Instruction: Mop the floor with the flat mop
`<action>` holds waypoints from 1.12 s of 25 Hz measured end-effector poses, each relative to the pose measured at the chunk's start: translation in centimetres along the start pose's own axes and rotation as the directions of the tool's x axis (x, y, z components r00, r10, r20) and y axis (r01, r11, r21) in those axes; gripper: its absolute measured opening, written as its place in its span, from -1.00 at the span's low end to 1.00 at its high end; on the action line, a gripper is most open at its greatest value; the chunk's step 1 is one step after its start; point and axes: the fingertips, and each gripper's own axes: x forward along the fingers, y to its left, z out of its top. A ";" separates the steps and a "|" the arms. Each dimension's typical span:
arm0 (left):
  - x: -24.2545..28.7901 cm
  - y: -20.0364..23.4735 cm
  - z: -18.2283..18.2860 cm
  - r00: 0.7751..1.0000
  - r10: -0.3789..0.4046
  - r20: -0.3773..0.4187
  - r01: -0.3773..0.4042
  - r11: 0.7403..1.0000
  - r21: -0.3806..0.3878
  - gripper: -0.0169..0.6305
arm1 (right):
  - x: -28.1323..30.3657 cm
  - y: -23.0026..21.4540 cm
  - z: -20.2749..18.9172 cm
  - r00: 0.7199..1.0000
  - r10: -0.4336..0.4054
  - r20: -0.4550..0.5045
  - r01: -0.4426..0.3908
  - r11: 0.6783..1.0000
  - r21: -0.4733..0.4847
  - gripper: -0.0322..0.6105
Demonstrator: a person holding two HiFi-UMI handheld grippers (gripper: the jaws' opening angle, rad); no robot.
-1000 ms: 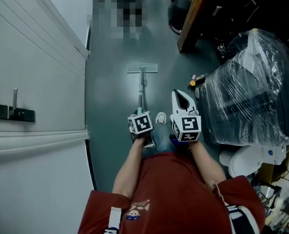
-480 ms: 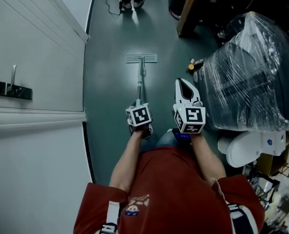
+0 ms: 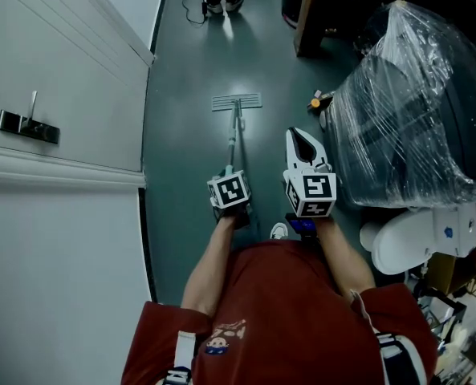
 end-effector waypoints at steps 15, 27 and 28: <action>-5.6 -5.8 -8.5 1.000 -0.002 -0.008 0.003 1.000 0.014 -0.56 | -10.2 -2.6 -2.2 0.999 0.023 0.031 -0.025 0.998 0.064 -0.84; -7.9 -4.0 -13.9 0.999 -0.038 -0.024 0.038 0.999 0.025 -0.56 | -15.3 0.1 -5.5 0.999 -0.030 -0.029 0.032 0.998 0.049 -0.84; -8.1 -3.5 -14.2 0.999 -0.043 -0.023 0.043 0.999 0.025 -0.56 | -15.5 0.8 -5.5 0.999 -0.035 -0.032 0.036 0.998 0.045 -0.84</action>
